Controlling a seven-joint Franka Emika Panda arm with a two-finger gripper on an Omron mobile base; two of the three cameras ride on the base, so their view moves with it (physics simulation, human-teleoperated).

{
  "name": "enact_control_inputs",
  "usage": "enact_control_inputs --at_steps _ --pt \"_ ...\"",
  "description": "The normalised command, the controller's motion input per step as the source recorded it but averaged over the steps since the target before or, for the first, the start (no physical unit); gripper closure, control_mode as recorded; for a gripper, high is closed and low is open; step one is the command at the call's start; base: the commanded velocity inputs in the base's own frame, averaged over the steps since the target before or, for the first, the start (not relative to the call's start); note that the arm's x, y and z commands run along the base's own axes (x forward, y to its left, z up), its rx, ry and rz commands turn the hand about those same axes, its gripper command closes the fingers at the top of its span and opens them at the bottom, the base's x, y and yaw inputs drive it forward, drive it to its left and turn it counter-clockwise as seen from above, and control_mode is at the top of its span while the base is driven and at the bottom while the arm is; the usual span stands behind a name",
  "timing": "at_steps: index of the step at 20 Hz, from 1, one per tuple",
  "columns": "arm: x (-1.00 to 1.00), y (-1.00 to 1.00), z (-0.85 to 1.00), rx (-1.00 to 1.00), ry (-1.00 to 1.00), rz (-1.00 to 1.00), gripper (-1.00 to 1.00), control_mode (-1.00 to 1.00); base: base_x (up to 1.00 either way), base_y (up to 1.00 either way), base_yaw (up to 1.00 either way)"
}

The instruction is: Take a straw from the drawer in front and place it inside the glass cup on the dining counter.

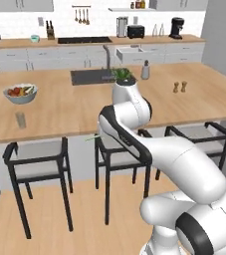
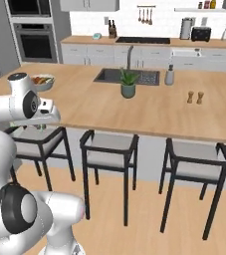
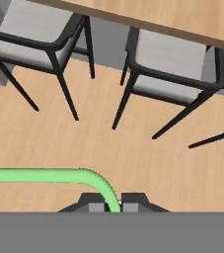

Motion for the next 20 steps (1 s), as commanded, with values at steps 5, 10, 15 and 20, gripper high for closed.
enact_control_inputs --at_steps 5,10,15,20 --pt "0.00 0.00 0.00 0.00 0.00 0.00 1.00 1.00 0.00 1.00 -0.29" --pt "0.00 0.00 0.00 0.00 0.00 0.00 1.00 1.00 0.00 1.00 -0.29" --pt "0.00 0.00 0.00 0.00 0.00 0.00 1.00 1.00 0.10 1.00 -0.27" --pt "0.00 0.00 0.00 0.00 0.00 0.00 1.00 1.00 0.58 0.72 -0.18"
